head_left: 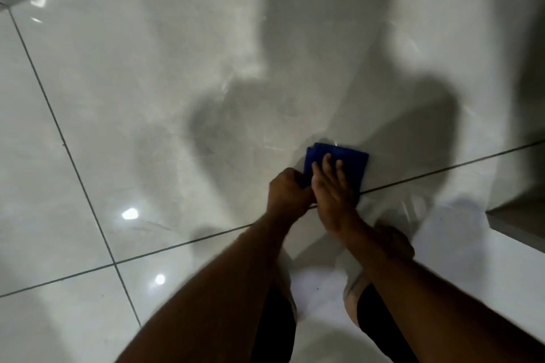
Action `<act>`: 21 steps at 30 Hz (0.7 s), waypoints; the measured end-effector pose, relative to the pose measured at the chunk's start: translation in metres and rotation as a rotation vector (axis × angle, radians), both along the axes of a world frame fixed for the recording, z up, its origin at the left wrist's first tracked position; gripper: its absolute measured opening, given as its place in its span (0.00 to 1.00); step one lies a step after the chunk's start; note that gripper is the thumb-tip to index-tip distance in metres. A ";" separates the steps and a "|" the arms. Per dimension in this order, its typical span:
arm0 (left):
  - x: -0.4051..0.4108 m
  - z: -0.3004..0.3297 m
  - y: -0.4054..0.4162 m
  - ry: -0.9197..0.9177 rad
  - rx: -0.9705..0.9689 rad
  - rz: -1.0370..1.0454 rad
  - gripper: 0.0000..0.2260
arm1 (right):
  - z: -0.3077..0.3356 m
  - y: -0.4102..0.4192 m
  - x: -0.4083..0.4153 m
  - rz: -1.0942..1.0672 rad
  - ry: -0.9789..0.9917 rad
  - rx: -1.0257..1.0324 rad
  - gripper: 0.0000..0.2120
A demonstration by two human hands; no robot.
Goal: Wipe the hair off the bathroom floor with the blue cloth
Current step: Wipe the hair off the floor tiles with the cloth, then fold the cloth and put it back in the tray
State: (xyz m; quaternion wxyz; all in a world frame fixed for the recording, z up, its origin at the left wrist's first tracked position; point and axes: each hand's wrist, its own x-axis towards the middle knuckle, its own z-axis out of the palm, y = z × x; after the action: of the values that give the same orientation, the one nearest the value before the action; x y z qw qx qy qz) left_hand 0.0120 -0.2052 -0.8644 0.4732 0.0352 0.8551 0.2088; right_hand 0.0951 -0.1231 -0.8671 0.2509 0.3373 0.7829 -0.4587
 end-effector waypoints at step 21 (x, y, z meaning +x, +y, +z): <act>-0.084 0.540 -0.037 -0.011 0.287 -0.188 0.08 | 0.518 0.048 -0.052 -0.664 -0.127 -0.846 0.32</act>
State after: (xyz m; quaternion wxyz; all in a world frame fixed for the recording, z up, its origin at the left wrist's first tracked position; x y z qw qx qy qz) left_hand -0.0723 -0.2418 -0.3242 0.4854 0.1812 0.8068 0.2838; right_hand 0.0434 -0.0747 -0.3496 0.2533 0.4631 0.3646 -0.7671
